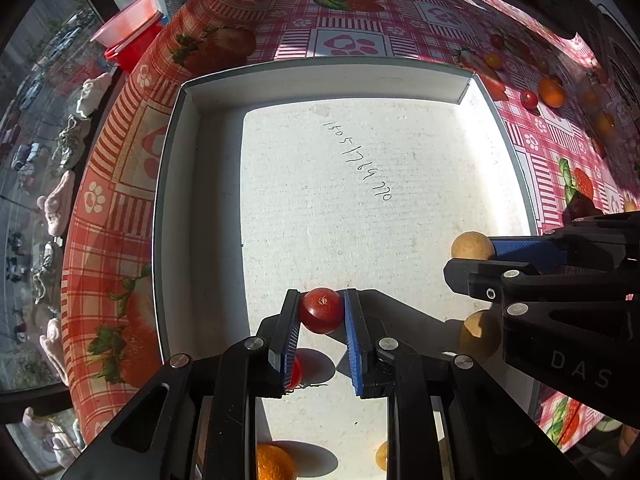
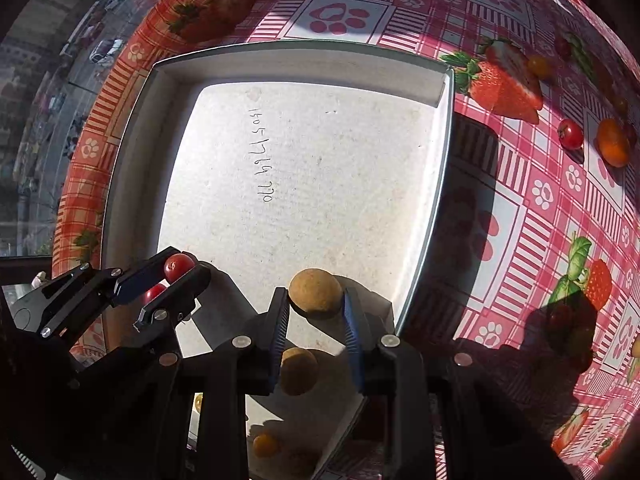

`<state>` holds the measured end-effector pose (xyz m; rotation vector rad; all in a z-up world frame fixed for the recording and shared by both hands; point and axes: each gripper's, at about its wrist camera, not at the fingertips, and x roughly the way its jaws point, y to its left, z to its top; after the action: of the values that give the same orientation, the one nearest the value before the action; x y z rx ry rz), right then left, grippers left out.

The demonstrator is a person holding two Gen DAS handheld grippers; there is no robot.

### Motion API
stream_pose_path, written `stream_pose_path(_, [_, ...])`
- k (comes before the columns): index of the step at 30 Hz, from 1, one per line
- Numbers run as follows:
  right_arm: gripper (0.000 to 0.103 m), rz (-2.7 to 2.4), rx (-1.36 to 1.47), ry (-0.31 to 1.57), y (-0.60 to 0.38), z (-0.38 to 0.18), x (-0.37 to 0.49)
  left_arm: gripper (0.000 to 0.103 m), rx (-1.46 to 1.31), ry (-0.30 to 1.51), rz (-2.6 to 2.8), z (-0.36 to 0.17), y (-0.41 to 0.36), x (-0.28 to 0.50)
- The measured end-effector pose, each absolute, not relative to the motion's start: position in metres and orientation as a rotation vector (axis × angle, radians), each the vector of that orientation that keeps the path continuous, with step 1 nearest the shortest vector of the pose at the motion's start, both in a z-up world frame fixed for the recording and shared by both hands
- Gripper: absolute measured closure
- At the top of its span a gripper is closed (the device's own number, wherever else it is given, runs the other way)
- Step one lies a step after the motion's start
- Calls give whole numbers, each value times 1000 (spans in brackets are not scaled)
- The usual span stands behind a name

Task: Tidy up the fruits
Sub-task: 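Carry the tomato and kiwi over the white tray and open both tools, then grasp another red cherry tomato with the left tool while the right tool grasps a kiwi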

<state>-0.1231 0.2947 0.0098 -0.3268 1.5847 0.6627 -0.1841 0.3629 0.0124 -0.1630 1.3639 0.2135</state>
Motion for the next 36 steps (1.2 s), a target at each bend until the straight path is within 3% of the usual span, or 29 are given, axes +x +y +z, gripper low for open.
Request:
stream_pose_path(1, [73,663,-324,1585,295,10,-123,80,-157,1367,213,12,362,-183])
stream_pose_path(3, [69,667,-318,1587,294,10,-123,61,-148,1368,222,12,361,-183])
stream_pose_path(4, [67,669,-317,1584,295,10,-123,30,-146,1365,234,12,360,-181])
stream_pose_path(5, [63,669,-315,1583,301,11,-120,23,-136,1341,252,15,360,-182])
stream_pose_path(10, [52,683,-276,1597,300,12,-122,23,-114,1355,257,16,356,-180])
stream_pose_path(13, [37,700,-229,1597,298,21,-117,23,-112,1353,259,20,354,-181])
stream_pose_path(15, [20,697,-215,1580,297,32,-119,22,-120,1346,258,26,352,-181])
stream_pose_path(24, [20,619,-131,1531,243,63,-113,22,-66,1322,219,52,332,-180])
stream_pose_path(36, [20,308,-49,1576,103,40,-116,22,43,1264,34,80,247,-152])
